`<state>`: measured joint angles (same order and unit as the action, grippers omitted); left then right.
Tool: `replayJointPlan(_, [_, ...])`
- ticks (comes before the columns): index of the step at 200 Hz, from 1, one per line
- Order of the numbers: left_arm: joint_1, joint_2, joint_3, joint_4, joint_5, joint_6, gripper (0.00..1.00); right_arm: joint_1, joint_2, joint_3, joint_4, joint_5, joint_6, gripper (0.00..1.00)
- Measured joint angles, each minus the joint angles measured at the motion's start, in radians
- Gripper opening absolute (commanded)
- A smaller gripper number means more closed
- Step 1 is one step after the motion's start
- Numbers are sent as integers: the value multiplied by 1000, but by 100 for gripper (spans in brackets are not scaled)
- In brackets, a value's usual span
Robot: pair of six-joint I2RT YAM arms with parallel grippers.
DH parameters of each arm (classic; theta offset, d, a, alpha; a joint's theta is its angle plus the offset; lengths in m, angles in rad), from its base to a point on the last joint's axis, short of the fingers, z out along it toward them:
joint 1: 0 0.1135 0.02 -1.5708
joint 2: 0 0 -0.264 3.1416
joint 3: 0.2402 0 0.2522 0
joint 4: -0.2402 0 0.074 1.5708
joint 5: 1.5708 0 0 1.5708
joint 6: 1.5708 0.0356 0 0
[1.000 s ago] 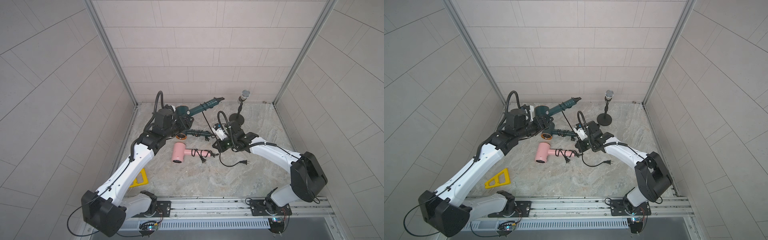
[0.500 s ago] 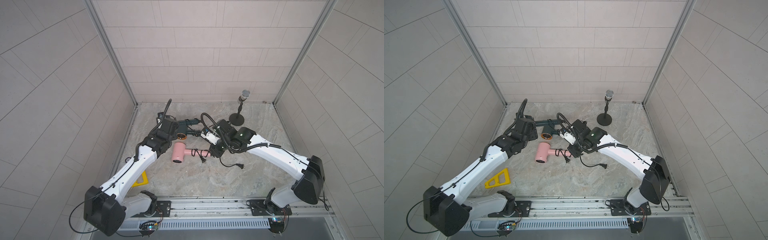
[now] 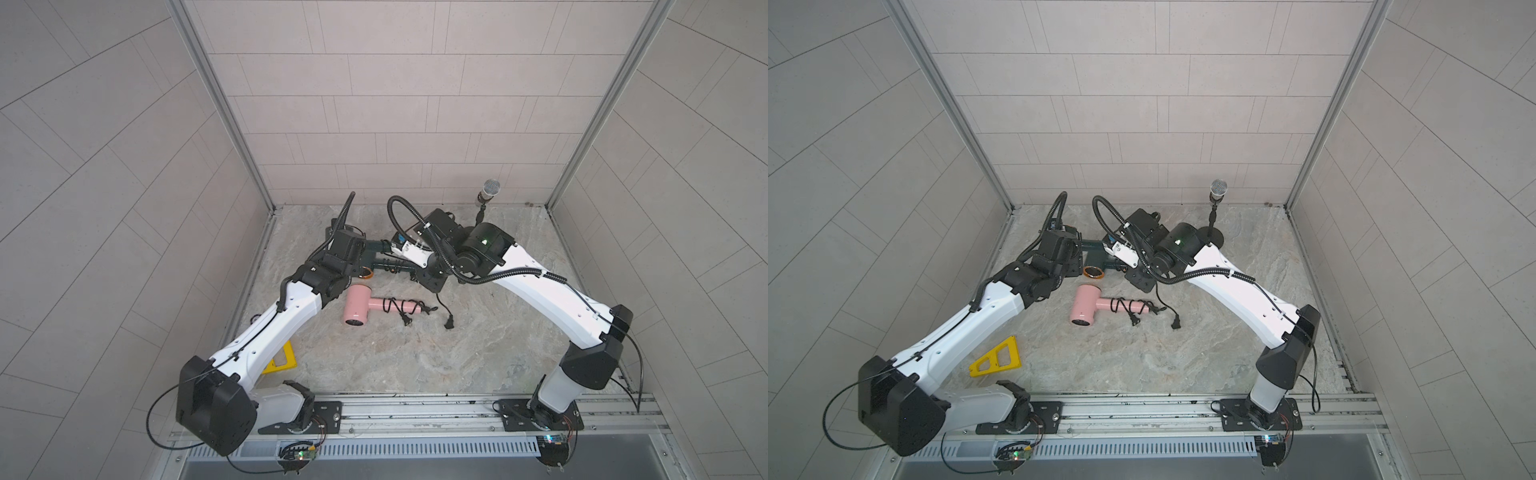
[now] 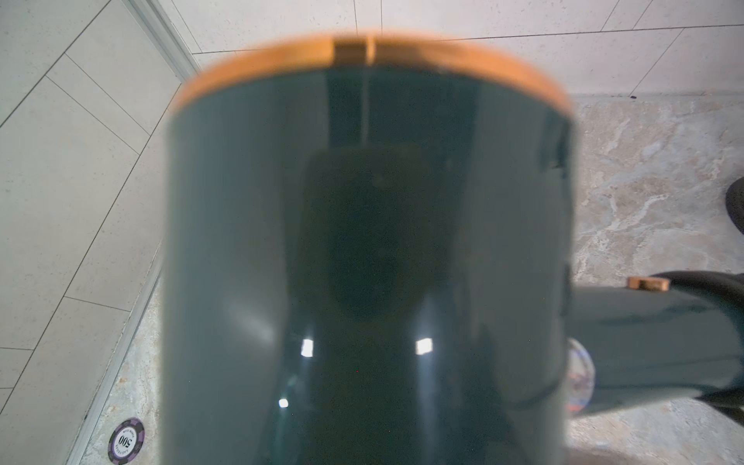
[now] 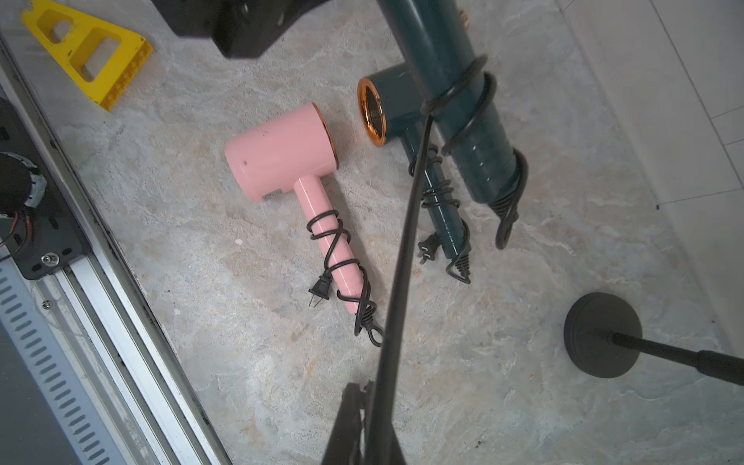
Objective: Wrap the cord around the hair dryer
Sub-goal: Wrap the power cord around the hair dryer.
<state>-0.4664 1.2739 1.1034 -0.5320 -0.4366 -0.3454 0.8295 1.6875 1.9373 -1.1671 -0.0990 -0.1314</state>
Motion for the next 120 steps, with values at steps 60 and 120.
replayJointPlan(60, [-16,27,38,-26,54,-33,0,3,73,179,-83,-100,14,0])
replayJointPlan(120, [40,95,109,-84,291,-116,0,62,80,150,-123,-127,14,0])
